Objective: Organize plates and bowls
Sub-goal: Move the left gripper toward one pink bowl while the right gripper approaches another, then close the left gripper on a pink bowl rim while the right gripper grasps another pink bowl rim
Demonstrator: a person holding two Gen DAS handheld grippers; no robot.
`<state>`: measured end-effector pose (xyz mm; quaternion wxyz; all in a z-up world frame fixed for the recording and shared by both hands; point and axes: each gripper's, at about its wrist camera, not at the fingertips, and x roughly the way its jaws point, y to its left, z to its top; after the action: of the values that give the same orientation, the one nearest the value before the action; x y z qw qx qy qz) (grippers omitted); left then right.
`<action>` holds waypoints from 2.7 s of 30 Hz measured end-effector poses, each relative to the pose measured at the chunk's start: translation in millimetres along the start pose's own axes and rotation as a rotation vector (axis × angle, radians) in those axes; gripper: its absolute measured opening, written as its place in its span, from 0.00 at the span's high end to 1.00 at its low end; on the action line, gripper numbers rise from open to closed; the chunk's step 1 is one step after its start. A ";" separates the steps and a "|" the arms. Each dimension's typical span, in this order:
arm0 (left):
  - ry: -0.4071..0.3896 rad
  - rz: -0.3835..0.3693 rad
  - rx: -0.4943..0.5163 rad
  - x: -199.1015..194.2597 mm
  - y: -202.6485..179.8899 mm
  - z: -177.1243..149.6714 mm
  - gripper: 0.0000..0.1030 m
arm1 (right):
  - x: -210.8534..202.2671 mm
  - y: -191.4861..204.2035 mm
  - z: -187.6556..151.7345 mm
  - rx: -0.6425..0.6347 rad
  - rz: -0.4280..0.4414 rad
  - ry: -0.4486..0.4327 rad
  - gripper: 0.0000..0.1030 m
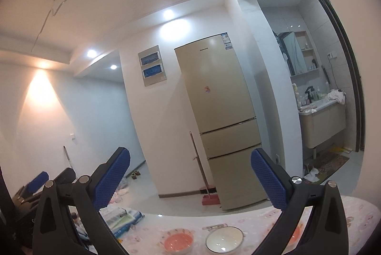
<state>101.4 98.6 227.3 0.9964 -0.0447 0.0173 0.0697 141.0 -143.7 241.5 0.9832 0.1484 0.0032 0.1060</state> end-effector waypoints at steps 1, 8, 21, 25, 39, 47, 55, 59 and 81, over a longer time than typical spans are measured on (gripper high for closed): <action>-0.001 0.001 -0.006 2.9 0.5 1.1 0.00 | 9.1 0.9 1.5 0.007 0.001 0.008 0.00; 0.029 -0.012 -0.020 27.2 7.7 -13.5 0.00 | 57.2 -13.5 -9.5 0.126 -0.016 0.053 0.00; 0.221 0.016 -0.070 93.1 38.1 -61.1 0.00 | 130.7 -0.3 -74.5 0.005 -0.043 0.232 0.00; 0.301 0.024 -0.073 119.8 38.7 -76.1 0.00 | 157.3 9.5 -96.8 -0.063 -0.055 0.303 0.00; 0.681 0.086 -0.081 228.4 56.0 -185.4 0.09 | 272.7 -13.5 -211.3 0.035 0.014 0.693 0.06; 0.839 0.046 -0.103 250.9 52.5 -222.2 0.20 | 299.8 -17.9 -270.5 0.007 -0.002 0.803 0.15; 0.925 0.006 -0.103 260.4 42.0 -241.5 0.49 | 309.4 -17.0 -300.7 0.001 0.029 0.899 0.35; 0.972 -0.025 -0.127 267.2 44.7 -250.8 0.67 | 316.3 -9.2 -315.9 0.004 0.106 0.989 0.56; 1.095 -0.059 -0.159 278.4 37.1 -289.2 0.89 | 322.1 -21.3 -333.1 0.010 0.024 1.098 0.89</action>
<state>363.6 147.0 -75.0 0.8369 -0.1501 0.5263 0.0096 447.7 0.8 -75.0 0.8352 0.0759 0.5144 0.1790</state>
